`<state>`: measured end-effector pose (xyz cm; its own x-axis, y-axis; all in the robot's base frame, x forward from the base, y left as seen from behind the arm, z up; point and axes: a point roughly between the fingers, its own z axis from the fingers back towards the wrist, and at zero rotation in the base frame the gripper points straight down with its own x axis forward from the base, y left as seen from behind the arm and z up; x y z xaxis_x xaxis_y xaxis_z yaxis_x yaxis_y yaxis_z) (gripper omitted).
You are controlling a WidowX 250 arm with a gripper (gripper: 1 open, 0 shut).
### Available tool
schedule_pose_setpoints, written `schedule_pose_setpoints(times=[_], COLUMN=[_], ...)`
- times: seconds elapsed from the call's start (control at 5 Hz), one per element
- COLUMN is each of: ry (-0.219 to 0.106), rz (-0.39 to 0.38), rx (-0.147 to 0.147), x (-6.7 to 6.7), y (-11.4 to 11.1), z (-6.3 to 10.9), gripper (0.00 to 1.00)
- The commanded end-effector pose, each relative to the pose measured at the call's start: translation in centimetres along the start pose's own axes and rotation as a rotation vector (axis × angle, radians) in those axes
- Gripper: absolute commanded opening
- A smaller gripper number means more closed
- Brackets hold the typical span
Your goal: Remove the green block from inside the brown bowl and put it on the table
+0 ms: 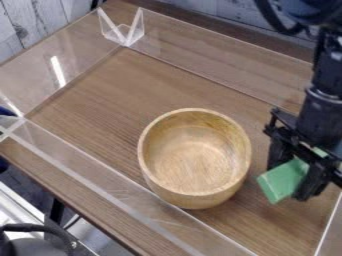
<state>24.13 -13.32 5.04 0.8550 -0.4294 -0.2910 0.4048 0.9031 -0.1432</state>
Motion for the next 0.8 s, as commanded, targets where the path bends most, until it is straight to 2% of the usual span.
schedule_pose_setpoints(times=[0.0,0.4,0.6], ry=[-0.032,-0.014,-0.024], rz=[-0.035,-0.040,-0.039], rx=[0.027,0.024,0.000], x=[0.42,1.05,1.03], y=[-0.27,0.56,0.55], z=[1.60,1.16,1.20], gripper=[0.00,0.00,0.00])
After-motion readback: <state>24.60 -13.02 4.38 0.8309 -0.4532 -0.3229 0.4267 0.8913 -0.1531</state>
